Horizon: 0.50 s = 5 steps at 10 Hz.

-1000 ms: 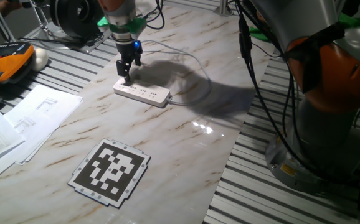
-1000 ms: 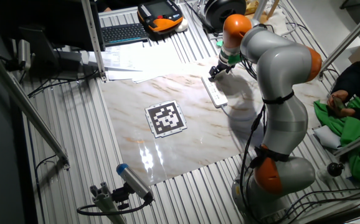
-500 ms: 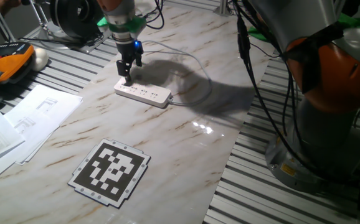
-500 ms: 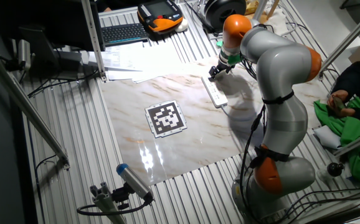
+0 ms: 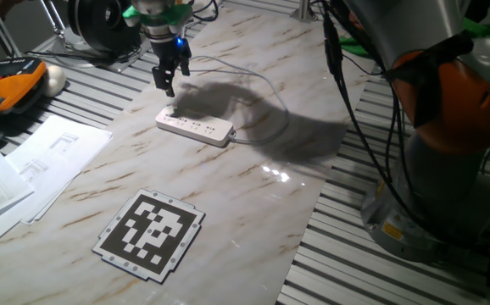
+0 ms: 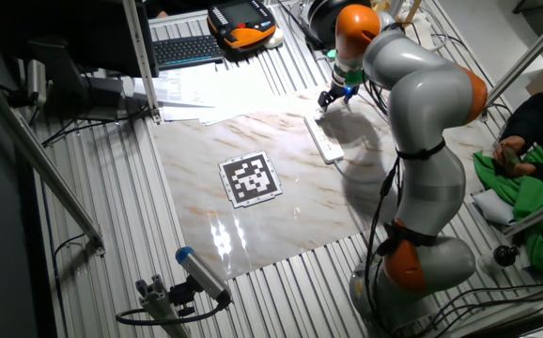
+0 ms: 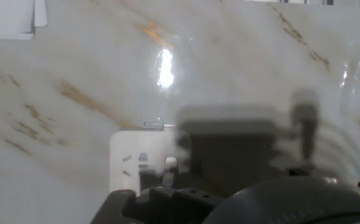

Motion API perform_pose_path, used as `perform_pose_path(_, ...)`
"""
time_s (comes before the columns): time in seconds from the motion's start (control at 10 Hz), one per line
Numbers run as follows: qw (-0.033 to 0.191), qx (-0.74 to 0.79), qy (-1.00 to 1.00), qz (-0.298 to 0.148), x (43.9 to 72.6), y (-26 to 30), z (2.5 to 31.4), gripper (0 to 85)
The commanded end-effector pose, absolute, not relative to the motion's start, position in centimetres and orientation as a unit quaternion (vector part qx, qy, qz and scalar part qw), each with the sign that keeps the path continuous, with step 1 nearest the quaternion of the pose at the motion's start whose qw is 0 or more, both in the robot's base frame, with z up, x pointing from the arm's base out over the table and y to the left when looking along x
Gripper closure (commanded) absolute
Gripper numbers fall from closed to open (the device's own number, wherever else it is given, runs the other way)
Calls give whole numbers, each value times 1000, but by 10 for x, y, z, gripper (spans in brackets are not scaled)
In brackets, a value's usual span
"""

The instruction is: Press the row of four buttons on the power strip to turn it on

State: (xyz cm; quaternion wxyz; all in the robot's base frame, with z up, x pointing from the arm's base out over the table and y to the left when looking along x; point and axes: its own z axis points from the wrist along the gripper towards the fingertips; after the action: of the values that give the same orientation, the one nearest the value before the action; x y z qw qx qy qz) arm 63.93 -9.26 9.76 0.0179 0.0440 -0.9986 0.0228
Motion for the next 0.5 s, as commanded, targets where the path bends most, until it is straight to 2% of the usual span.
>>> perform_pose_path(0.0,19,47,-998,26,635,-90,104,170)
perform_pose_path(0.1,20,46,-998,27,630,-87,110,340)
perform_pose_path(0.3,17,47,-998,28,621,-83,118,340)
perform_pose_path(0.4,13,54,-998,28,614,-84,124,510)
